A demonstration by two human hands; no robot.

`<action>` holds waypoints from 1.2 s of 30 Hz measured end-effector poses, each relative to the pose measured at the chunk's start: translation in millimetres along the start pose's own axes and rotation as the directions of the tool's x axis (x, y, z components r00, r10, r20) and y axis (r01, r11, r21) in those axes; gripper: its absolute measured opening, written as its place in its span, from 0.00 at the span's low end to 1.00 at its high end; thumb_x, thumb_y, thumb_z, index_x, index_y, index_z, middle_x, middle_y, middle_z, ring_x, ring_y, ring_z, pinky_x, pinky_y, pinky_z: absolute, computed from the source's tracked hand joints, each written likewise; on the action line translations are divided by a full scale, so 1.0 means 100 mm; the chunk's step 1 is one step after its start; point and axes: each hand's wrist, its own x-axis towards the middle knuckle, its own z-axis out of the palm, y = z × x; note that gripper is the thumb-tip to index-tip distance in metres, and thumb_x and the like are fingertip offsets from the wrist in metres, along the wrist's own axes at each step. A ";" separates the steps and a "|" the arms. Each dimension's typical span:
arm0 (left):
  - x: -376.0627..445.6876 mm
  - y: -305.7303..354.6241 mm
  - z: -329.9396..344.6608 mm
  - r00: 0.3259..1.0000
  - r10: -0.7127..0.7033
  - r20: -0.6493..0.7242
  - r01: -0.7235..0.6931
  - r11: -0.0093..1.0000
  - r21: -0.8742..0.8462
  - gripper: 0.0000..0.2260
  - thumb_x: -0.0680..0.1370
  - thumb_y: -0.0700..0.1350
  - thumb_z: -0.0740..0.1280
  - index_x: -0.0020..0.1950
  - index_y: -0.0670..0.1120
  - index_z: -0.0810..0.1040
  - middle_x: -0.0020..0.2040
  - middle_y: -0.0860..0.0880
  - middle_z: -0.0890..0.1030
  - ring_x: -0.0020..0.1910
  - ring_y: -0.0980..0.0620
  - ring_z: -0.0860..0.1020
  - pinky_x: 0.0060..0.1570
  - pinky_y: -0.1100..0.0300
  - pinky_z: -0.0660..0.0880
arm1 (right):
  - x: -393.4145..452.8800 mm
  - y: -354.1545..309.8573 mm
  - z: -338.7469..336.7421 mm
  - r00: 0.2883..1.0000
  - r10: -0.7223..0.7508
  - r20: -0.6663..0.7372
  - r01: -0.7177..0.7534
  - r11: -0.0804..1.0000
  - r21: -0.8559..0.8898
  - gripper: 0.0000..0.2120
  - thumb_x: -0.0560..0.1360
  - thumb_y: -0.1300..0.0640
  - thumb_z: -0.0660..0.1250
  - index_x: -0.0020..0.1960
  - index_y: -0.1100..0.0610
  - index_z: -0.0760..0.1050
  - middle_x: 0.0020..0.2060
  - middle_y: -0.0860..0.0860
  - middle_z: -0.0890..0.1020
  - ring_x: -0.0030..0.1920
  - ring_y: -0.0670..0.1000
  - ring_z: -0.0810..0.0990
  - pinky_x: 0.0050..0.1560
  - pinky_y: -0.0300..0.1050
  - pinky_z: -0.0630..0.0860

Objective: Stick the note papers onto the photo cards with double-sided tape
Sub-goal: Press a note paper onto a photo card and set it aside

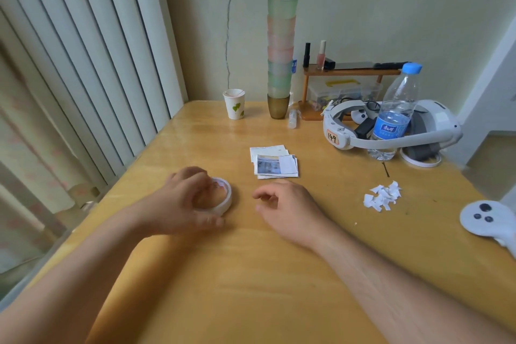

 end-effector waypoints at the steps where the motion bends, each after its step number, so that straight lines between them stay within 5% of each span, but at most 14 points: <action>1: -0.07 -0.04 0.04 1.000 -0.017 0.009 0.017 1.000 0.001 0.33 0.60 0.78 0.73 0.57 0.63 0.71 0.72 0.60 0.62 0.70 0.54 0.65 0.72 0.53 0.68 | -0.04 -0.05 0.01 1.000 -0.001 0.011 0.002 1.000 -0.014 0.12 0.77 0.54 0.71 0.60 0.47 0.83 0.54 0.45 0.81 0.56 0.47 0.78 0.61 0.38 0.72; 6: -0.15 0.02 0.33 0.951 -0.110 -0.288 0.074 0.988 -0.135 0.21 0.68 0.58 0.80 0.55 0.59 0.73 0.66 0.52 0.70 0.63 0.50 0.74 0.62 0.59 0.70 | -0.12 -0.28 0.14 1.000 0.001 0.004 0.000 0.992 -0.126 0.19 0.77 0.46 0.72 0.67 0.46 0.78 0.62 0.46 0.79 0.65 0.51 0.73 0.69 0.42 0.67; 10: -0.13 0.16 0.49 0.872 -0.091 -0.481 0.040 0.993 -0.116 0.13 0.71 0.60 0.78 0.43 0.54 0.78 0.51 0.53 0.79 0.52 0.50 0.79 0.51 0.59 0.71 | -0.15 -0.28 0.30 0.999 -0.016 -0.052 0.002 0.964 -0.265 0.17 0.79 0.43 0.67 0.65 0.46 0.79 0.61 0.44 0.79 0.64 0.53 0.71 0.67 0.46 0.69; 14: -0.13 0.26 0.48 0.854 -0.099 -0.511 0.019 0.987 -0.160 0.16 0.69 0.62 0.79 0.39 0.52 0.80 0.49 0.56 0.80 0.46 0.56 0.80 0.47 0.64 0.72 | -0.17 -0.21 0.38 0.996 -0.051 -0.073 0.022 0.936 -0.351 0.13 0.80 0.45 0.62 0.57 0.47 0.82 0.58 0.41 0.80 0.61 0.53 0.71 0.62 0.50 0.74; 18: 0.03 0.31 0.31 0.875 -0.155 -0.459 0.027 0.962 -0.273 0.19 0.63 0.67 0.72 0.38 0.52 0.80 0.48 0.55 0.80 0.36 0.53 0.82 0.40 0.54 0.80 | -0.17 -0.17 0.39 0.992 -0.081 -0.097 0.045 0.941 -0.334 0.11 0.78 0.46 0.62 0.52 0.48 0.83 0.56 0.40 0.81 0.59 0.52 0.73 0.61 0.50 0.75; 21: 0.28 0.28 0.21 0.869 -0.156 -0.470 0.037 0.967 -0.252 0.20 0.60 0.68 0.65 0.38 0.53 0.79 0.48 0.55 0.80 0.41 0.51 0.81 0.39 0.58 0.73 | -0.17 -0.18 0.39 0.992 -0.072 -0.099 0.030 0.929 -0.369 0.14 0.77 0.44 0.61 0.53 0.47 0.82 0.57 0.41 0.80 0.61 0.52 0.73 0.61 0.50 0.75; 24: 0.53 0.23 0.20 0.870 -0.174 -0.461 0.066 0.968 -0.241 0.17 0.64 0.66 0.70 0.39 0.53 0.79 0.49 0.54 0.80 0.40 0.48 0.82 0.41 0.57 0.76 | -0.16 -0.18 0.36 0.995 -0.029 -0.100 -0.019 0.893 -0.450 0.16 0.78 0.41 0.59 0.60 0.45 0.79 0.63 0.41 0.76 0.66 0.51 0.70 0.64 0.50 0.72; 28: 0.77 0.08 0.29 0.853 -0.186 -0.487 0.129 0.980 -0.148 0.12 0.70 0.59 0.75 0.40 0.51 0.79 0.51 0.49 0.83 0.59 0.45 0.79 0.58 0.55 0.73 | -0.13 -0.16 0.33 0.995 0.044 -0.091 -0.081 0.882 -0.464 0.19 0.79 0.39 0.58 0.63 0.45 0.78 0.62 0.42 0.73 0.66 0.51 0.67 0.65 0.50 0.71; 31: 0.83 0.01 0.36 0.849 -0.183 -0.495 0.140 0.982 -0.123 0.12 0.72 0.58 0.74 0.41 0.52 0.76 0.50 0.48 0.82 0.61 0.43 0.77 0.61 0.53 0.69 | -0.13 -0.17 0.34 0.994 0.043 -0.097 -0.083 0.884 -0.459 0.18 0.79 0.39 0.58 0.63 0.44 0.78 0.61 0.42 0.73 0.65 0.51 0.67 0.64 0.50 0.71; 36: 0.79 -0.02 0.39 0.871 -0.203 -0.448 0.155 0.978 -0.142 0.18 0.75 0.59 0.73 0.59 0.53 0.76 0.68 0.46 0.76 0.68 0.40 0.72 0.67 0.52 0.65 | -0.13 -0.16 0.34 0.994 0.047 -0.096 -0.085 0.891 -0.446 0.18 0.79 0.40 0.59 0.63 0.44 0.78 0.61 0.41 0.74 0.64 0.51 0.68 0.64 0.49 0.71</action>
